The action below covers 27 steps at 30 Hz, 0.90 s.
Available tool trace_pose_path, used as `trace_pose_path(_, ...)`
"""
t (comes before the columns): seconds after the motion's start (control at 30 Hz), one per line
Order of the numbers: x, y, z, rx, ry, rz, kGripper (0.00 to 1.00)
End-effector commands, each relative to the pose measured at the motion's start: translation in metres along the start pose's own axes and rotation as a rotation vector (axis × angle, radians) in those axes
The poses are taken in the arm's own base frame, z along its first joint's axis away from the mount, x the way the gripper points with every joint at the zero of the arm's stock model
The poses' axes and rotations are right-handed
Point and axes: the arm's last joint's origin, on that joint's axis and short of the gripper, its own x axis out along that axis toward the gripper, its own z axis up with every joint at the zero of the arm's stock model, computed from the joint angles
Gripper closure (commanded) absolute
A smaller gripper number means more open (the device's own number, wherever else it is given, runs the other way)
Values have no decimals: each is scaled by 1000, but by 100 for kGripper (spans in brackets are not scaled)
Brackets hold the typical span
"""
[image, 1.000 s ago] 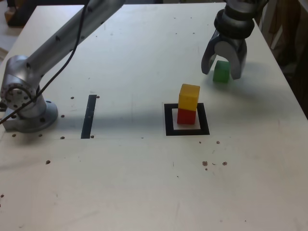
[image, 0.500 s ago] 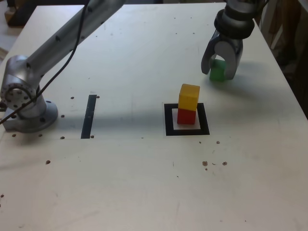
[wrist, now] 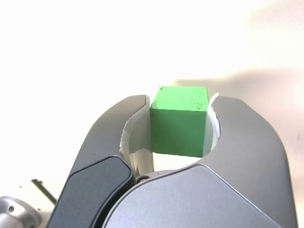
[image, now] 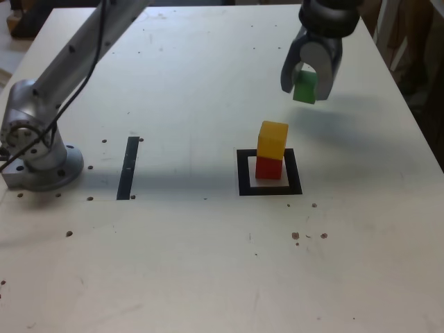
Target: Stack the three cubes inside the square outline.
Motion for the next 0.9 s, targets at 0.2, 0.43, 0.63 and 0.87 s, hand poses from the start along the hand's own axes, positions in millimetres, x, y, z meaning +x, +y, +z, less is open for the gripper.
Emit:
trace_pose_path(0.2, -34, -37, -26, -8, -7, 13, 72)
trace_pose_path(0.43, -59, -80, -44, -5, -25, 22, 72)
trace_pose_path(0.63, -67, -113, -51, 6, -35, 8, 72)
trace_pose_path(0.87, -72, -136, -45, 20, -61, -3, 72)
